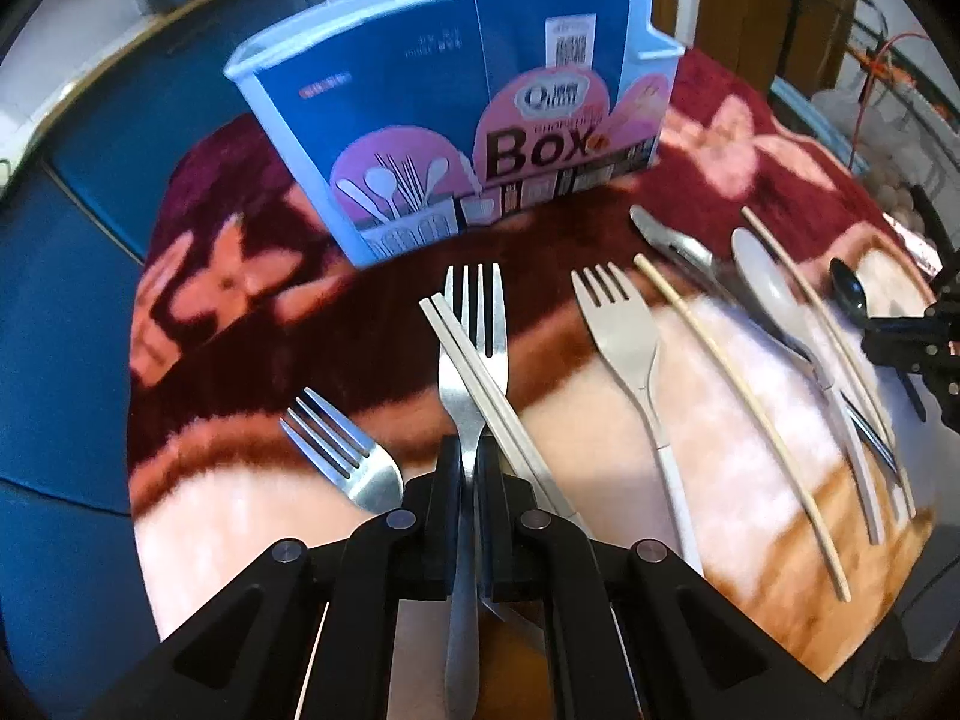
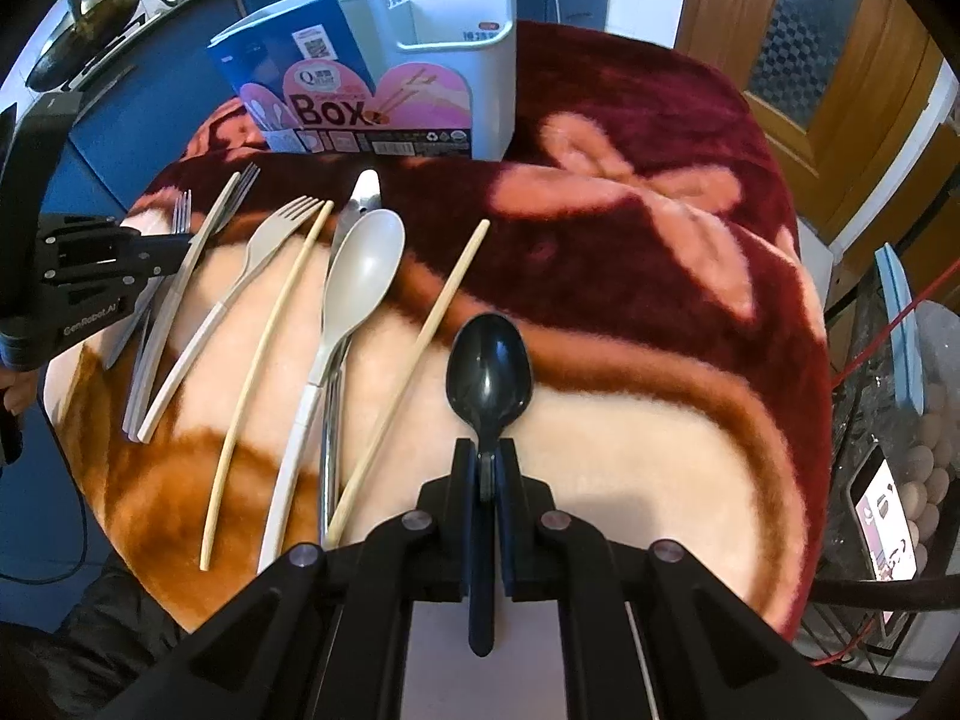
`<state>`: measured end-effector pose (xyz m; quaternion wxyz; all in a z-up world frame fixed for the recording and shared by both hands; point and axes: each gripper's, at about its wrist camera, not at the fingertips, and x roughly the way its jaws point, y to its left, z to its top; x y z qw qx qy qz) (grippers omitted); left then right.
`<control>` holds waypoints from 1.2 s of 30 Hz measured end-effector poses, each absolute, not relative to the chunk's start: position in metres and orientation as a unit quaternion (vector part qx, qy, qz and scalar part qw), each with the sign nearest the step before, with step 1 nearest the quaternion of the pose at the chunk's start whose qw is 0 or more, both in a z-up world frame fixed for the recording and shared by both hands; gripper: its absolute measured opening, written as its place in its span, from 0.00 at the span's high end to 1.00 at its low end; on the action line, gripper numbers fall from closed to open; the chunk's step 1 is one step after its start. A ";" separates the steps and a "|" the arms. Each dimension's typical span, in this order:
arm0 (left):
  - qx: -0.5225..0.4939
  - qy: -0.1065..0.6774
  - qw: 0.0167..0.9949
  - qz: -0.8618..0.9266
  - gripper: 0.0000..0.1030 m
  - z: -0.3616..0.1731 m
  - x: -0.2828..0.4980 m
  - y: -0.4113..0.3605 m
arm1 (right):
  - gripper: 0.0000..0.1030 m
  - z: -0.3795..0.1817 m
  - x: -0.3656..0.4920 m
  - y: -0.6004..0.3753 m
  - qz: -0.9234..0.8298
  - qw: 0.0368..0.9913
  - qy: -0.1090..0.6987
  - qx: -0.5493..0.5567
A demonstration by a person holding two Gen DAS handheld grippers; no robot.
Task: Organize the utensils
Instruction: 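Lift the silver fork and black spoon and carry both toward the blue caddy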
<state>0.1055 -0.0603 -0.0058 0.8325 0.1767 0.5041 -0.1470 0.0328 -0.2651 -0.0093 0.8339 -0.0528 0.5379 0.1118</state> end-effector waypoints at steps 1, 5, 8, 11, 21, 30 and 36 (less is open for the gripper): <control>0.177 0.493 0.840 -0.143 0.96 -0.004 0.102 -0.059 | 0.93 -0.009 0.031 -0.266 0.111 0.836 0.535 -0.050; 0.199 0.433 0.871 -0.122 0.96 0.011 0.083 -0.058 | 0.93 -0.006 0.026 -0.269 0.118 0.845 0.521 -0.031; 0.223 0.374 0.893 -0.116 0.96 0.030 0.070 -0.062 | 0.93 -0.003 0.023 -0.269 0.126 0.852 0.507 -0.015; 0.207 0.343 0.908 -0.123 0.96 0.048 0.063 -0.057 | 0.93 0.003 0.022 -0.268 0.134 0.862 0.488 -0.001; 0.143 0.282 0.939 -0.137 0.95 0.083 0.058 -0.048 | 0.93 0.030 0.019 -0.265 0.163 0.902 0.397 0.047; 0.101 0.258 0.951 -0.140 0.95 0.104 0.066 -0.039 | 0.93 0.051 0.020 -0.258 0.185 0.924 0.329 0.063; 0.079 0.223 0.963 -0.131 0.96 0.135 0.072 -0.029 | 0.93 0.064 0.028 -0.256 0.200 0.932 0.290 0.081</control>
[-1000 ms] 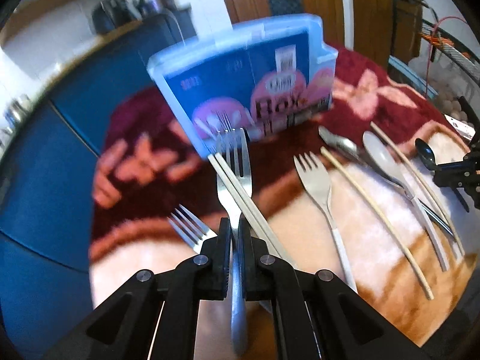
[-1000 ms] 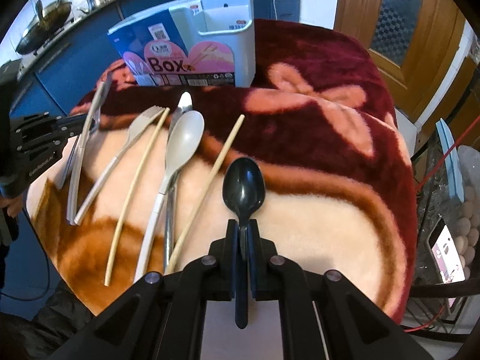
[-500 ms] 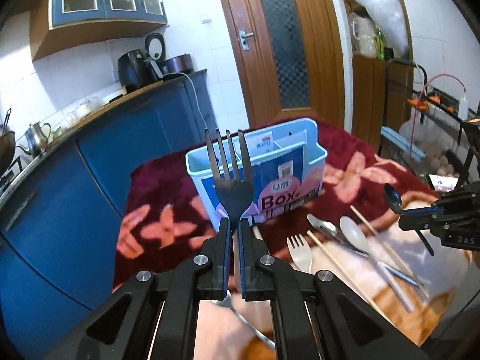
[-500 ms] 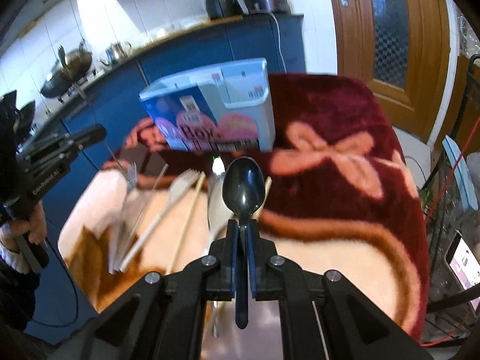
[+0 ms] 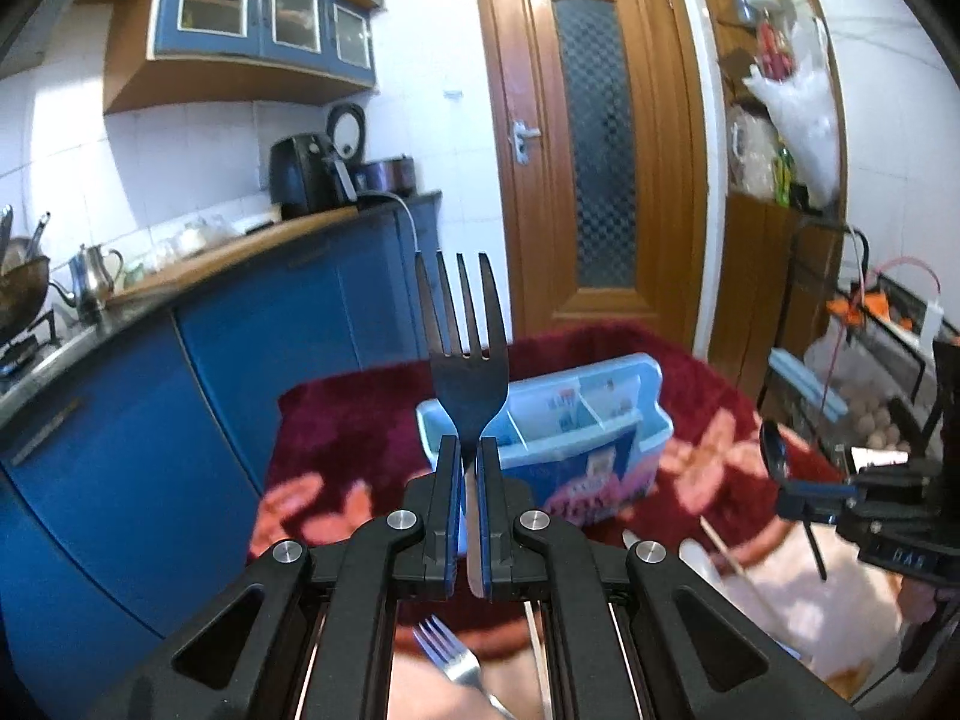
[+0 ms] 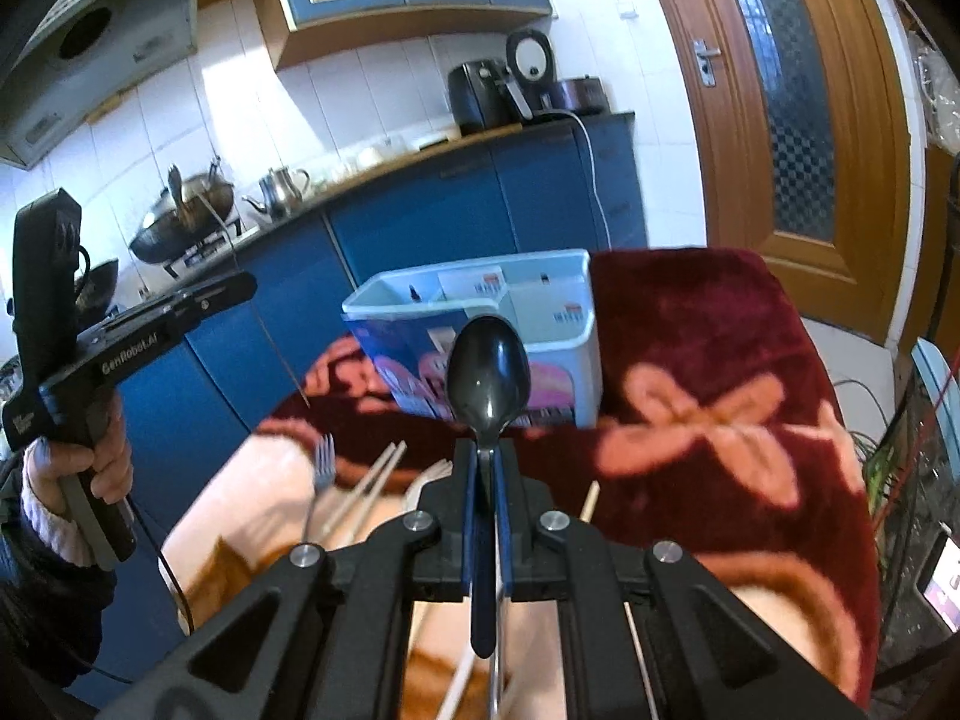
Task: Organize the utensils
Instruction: 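Lift the silver fork and black spoon and carry both toward the blue caddy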
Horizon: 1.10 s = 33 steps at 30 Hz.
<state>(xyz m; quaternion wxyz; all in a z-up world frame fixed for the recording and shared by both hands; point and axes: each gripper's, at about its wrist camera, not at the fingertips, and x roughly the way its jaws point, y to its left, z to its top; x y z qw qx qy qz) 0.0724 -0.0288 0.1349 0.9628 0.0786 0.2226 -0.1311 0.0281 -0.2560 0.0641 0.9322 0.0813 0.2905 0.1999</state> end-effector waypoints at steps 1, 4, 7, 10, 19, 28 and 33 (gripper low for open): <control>0.075 0.216 0.965 -0.129 0.96 0.141 0.074 -0.028 | 0.93 0.065 0.029 -0.256 0.202 0.933 0.286 0.085; 0.065 0.199 0.969 -0.128 0.96 0.155 0.080 -0.024 | 0.93 0.066 0.035 -0.255 0.206 0.934 0.276 0.097; 0.051 0.185 0.973 -0.126 0.95 0.168 0.089 -0.022 | 0.93 0.066 0.041 -0.258 0.206 0.935 0.268 0.106; 0.035 0.176 0.975 -0.128 0.96 0.176 0.101 -0.020 | 0.93 0.066 0.049 -0.260 0.204 0.937 0.261 0.115; 0.009 0.184 0.973 -0.136 0.95 0.161 0.149 -0.029 | 0.93 0.067 0.076 -0.266 0.195 0.940 0.251 0.122; -0.008 0.210 0.969 -0.131 0.95 0.128 0.180 -0.030 | 0.93 0.075 0.112 -0.261 0.193 0.943 0.241 0.122; -0.001 0.221 0.966 -0.132 0.95 0.107 0.185 -0.034 | 0.93 0.082 0.131 -0.251 0.181 0.953 0.224 0.097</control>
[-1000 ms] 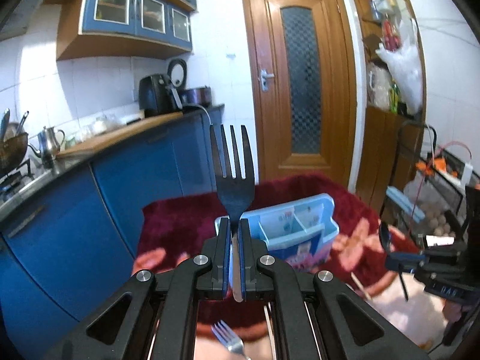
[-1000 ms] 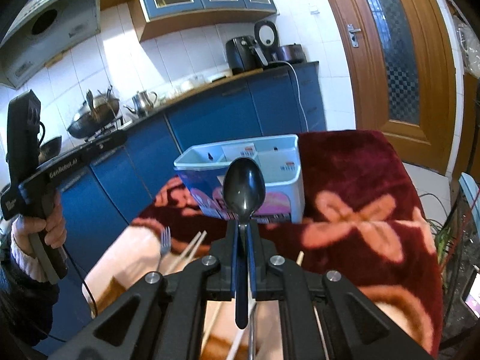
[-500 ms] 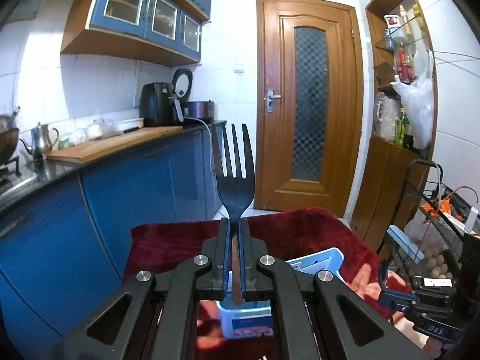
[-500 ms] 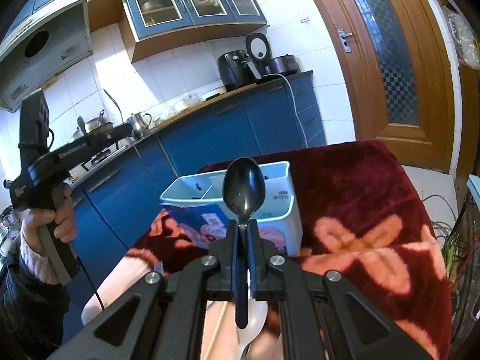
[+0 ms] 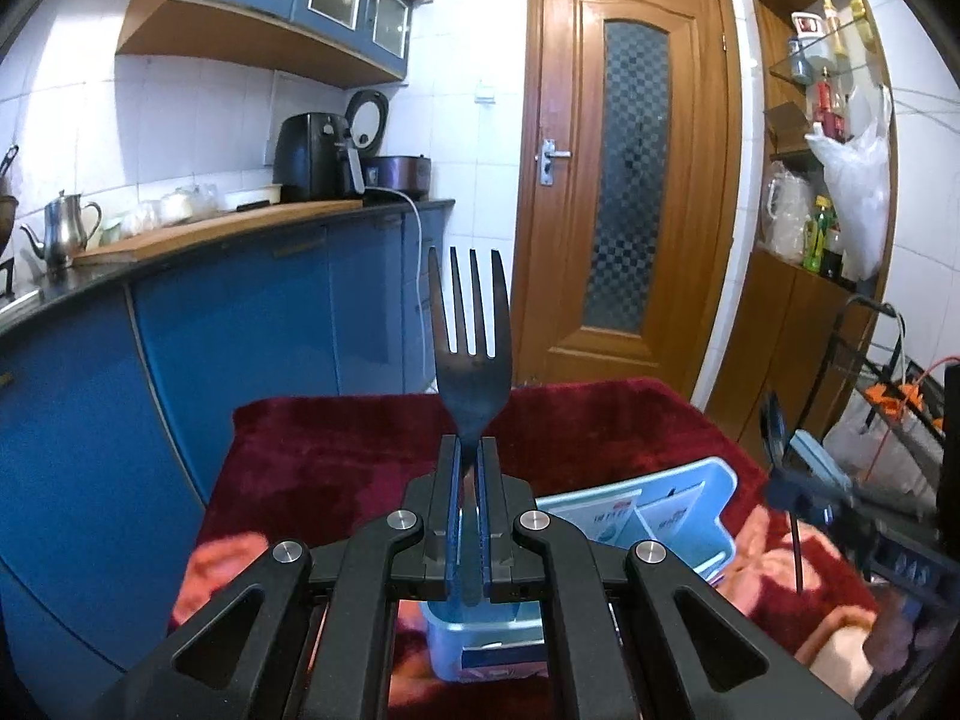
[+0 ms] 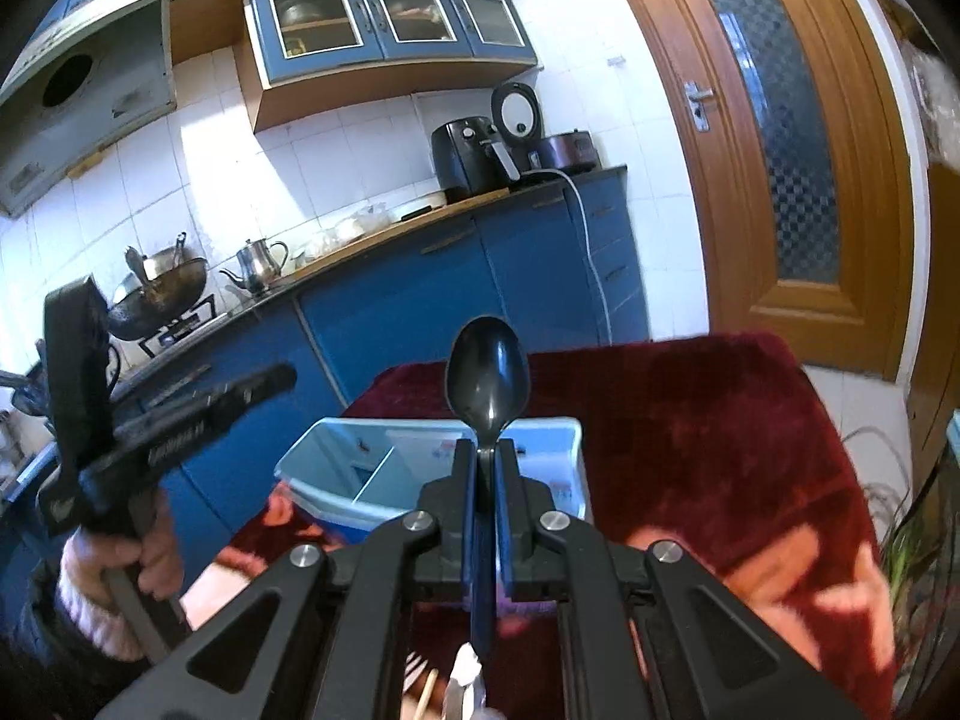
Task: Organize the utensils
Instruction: 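Lift the silver fork and black spoon and carry both toward the blue caddy, then lower the fork into the caddy with the left tool while the right tool drops the black spoon in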
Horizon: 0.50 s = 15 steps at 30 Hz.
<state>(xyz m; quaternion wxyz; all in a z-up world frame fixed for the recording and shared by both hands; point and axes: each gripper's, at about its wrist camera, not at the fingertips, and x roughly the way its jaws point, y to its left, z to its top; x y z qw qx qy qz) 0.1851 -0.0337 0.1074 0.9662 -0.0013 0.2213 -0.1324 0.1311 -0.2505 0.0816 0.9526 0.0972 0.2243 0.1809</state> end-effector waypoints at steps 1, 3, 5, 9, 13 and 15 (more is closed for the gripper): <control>-0.003 0.223 0.966 -0.133 0.95 0.104 0.185 -0.035 | 0.93 0.082 0.136 -0.248 0.180 0.953 0.222 0.096; -0.009 0.232 0.963 -0.136 0.95 0.096 0.188 -0.035 | 0.93 0.080 0.146 -0.245 0.182 0.953 0.220 0.098; -0.017 0.244 0.960 -0.137 0.95 0.088 0.192 -0.036 | 0.93 0.075 0.154 -0.243 0.187 0.953 0.217 0.101; -0.026 0.254 0.957 -0.139 0.95 0.077 0.195 -0.034 | 0.93 0.066 0.166 -0.240 0.199 0.952 0.204 0.109; -0.035 0.257 0.955 -0.142 0.95 0.070 0.196 -0.032 | 0.92 0.057 0.171 -0.239 0.195 0.957 0.189 0.097; -0.035 0.258 0.955 -0.141 0.95 0.067 0.196 -0.032 | 0.92 0.056 0.170 -0.241 0.194 0.959 0.182 0.094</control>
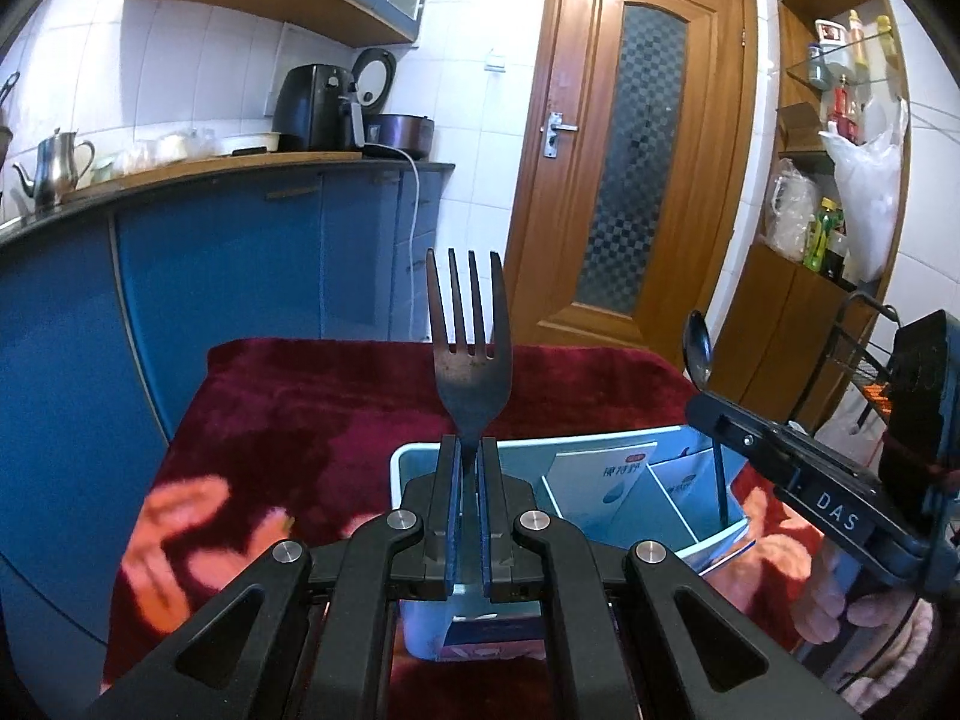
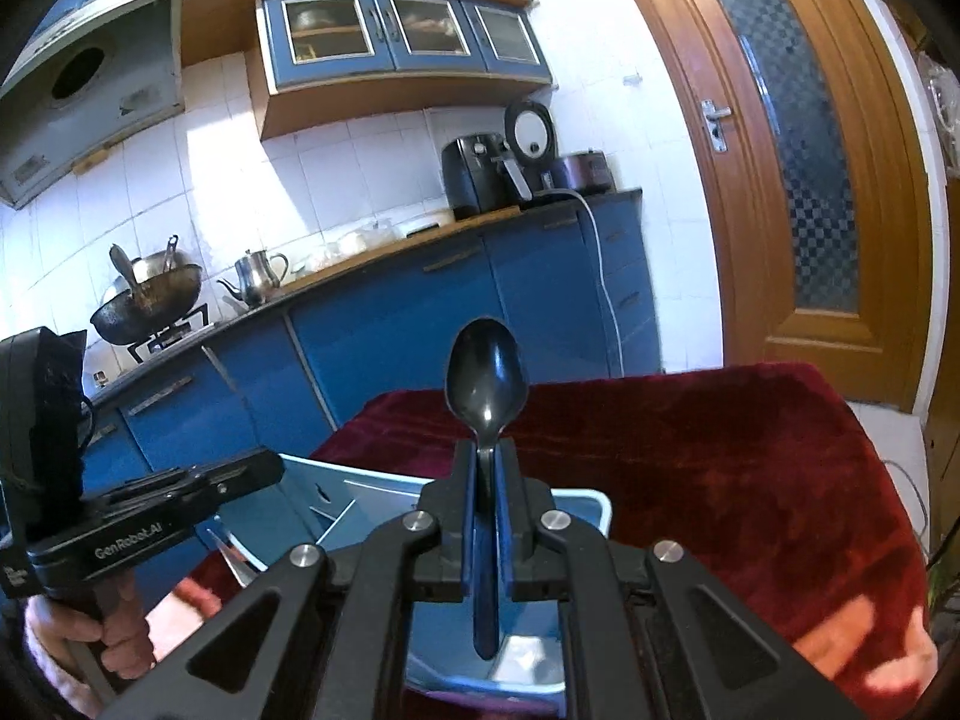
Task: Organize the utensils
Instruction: 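Lower the fork into the caddy with the left tool while the right tool drops the black spoon in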
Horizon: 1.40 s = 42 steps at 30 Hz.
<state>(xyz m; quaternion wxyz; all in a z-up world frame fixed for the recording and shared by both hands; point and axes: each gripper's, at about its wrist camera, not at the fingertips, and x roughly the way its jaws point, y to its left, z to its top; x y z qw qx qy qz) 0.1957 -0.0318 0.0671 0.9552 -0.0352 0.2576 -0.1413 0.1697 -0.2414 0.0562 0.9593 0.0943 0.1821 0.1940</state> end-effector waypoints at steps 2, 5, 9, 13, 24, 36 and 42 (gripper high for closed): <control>-0.036 0.261 0.955 -0.139 0.95 0.065 0.196 -0.032 | 0.92 0.056 0.168 -0.244 0.196 0.960 0.177 0.095; -0.039 0.266 0.954 -0.136 0.95 0.064 0.196 -0.034 | 0.92 0.055 0.164 -0.244 0.200 0.962 0.166 0.088; -0.041 0.263 0.955 -0.131 0.95 0.064 0.194 -0.035 | 0.92 0.054 0.160 -0.240 0.205 0.963 0.153 0.078; -0.039 0.267 0.954 -0.130 0.95 0.064 0.192 -0.036 | 0.92 0.053 0.161 -0.238 0.206 0.963 0.156 0.074; -0.046 0.275 0.949 -0.144 0.95 0.066 0.187 -0.031 | 0.92 0.050 0.160 -0.240 0.194 0.959 0.198 0.056; -0.037 0.280 0.947 -0.153 0.95 0.067 0.182 -0.034 | 0.91 0.060 0.173 -0.236 0.236 0.933 0.271 0.024; -0.036 0.283 0.946 -0.155 0.95 0.068 0.180 -0.035 | 0.86 0.064 0.178 -0.227 0.260 0.914 0.313 -0.010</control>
